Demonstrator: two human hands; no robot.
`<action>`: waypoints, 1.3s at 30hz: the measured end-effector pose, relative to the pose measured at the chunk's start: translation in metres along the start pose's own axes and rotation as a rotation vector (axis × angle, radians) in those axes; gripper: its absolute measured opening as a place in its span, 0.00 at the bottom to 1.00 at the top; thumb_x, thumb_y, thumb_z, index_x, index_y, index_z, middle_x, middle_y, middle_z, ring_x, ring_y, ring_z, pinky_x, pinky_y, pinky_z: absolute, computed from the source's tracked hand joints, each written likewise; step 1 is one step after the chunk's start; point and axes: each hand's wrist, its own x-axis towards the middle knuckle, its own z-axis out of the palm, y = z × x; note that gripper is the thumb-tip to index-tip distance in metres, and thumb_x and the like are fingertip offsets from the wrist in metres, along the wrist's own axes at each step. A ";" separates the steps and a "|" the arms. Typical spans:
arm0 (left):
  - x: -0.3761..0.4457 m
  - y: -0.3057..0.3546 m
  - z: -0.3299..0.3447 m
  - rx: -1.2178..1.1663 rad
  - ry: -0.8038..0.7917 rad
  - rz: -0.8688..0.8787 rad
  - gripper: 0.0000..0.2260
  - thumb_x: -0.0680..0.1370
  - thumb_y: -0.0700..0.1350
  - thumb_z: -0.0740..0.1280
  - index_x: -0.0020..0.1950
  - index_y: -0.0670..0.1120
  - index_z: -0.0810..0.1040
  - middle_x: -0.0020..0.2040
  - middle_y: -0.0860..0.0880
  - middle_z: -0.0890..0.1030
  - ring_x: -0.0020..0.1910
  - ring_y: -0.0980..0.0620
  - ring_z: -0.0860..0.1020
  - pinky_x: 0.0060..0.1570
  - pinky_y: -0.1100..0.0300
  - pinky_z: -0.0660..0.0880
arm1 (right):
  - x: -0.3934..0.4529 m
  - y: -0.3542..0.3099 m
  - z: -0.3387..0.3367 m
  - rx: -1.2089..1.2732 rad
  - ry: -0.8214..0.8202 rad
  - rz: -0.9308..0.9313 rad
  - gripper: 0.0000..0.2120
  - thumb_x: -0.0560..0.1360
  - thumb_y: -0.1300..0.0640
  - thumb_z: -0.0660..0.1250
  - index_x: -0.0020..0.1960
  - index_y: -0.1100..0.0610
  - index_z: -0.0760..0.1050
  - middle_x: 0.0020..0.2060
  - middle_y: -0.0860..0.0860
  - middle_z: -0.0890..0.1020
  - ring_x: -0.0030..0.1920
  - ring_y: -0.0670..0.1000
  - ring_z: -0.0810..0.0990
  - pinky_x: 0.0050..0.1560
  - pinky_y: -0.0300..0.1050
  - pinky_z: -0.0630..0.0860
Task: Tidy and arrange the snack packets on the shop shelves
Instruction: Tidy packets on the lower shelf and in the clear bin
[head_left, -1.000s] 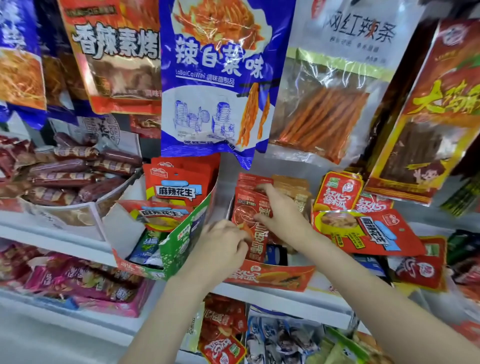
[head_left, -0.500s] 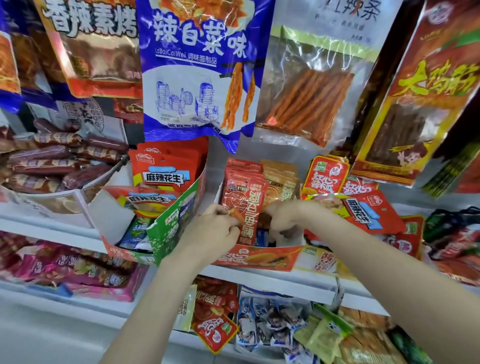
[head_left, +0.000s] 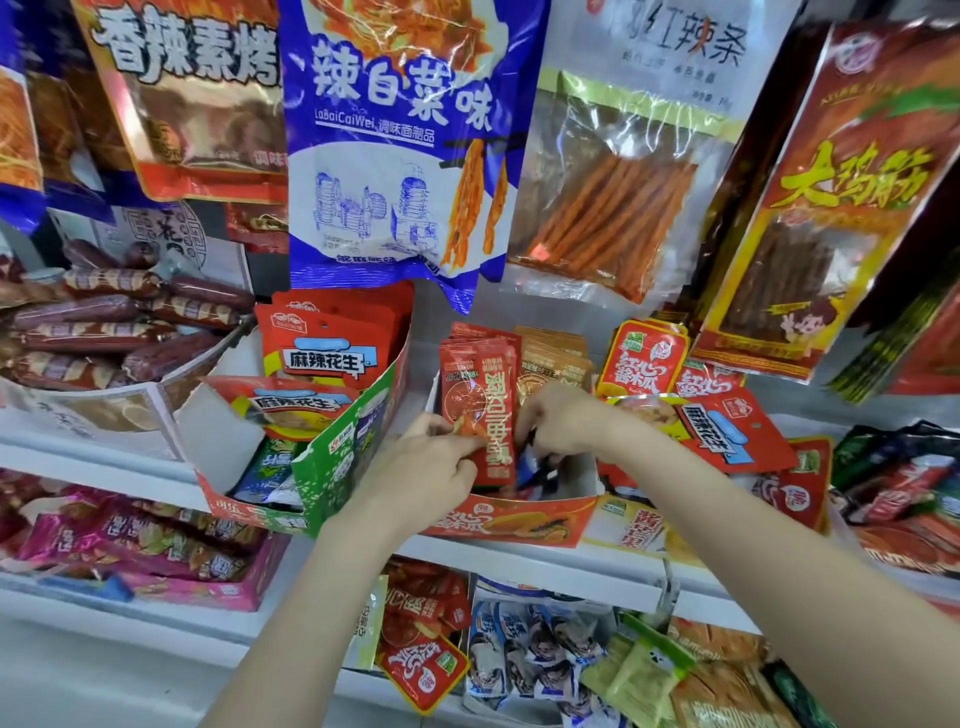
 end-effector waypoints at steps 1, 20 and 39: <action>0.000 0.000 -0.001 0.002 0.003 0.000 0.18 0.80 0.49 0.53 0.69 0.58 0.68 0.66 0.50 0.65 0.65 0.52 0.67 0.63 0.57 0.66 | -0.004 0.001 -0.006 0.018 0.047 -0.008 0.13 0.72 0.70 0.63 0.53 0.61 0.79 0.48 0.53 0.78 0.46 0.50 0.75 0.36 0.37 0.74; 0.010 0.009 0.003 0.110 0.096 0.130 0.17 0.79 0.47 0.55 0.68 0.59 0.69 0.67 0.58 0.67 0.69 0.54 0.57 0.70 0.50 0.47 | -0.091 0.052 -0.035 -0.003 0.585 -0.116 0.16 0.78 0.68 0.54 0.53 0.59 0.80 0.55 0.55 0.79 0.48 0.51 0.76 0.37 0.33 0.64; 0.037 0.030 0.009 0.476 -0.038 0.033 0.21 0.79 0.60 0.51 0.72 0.63 0.58 0.69 0.45 0.64 0.69 0.43 0.58 0.69 0.45 0.51 | -0.103 0.062 -0.023 0.161 0.512 -0.088 0.14 0.79 0.67 0.52 0.47 0.55 0.75 0.60 0.57 0.75 0.27 0.46 0.78 0.24 0.28 0.70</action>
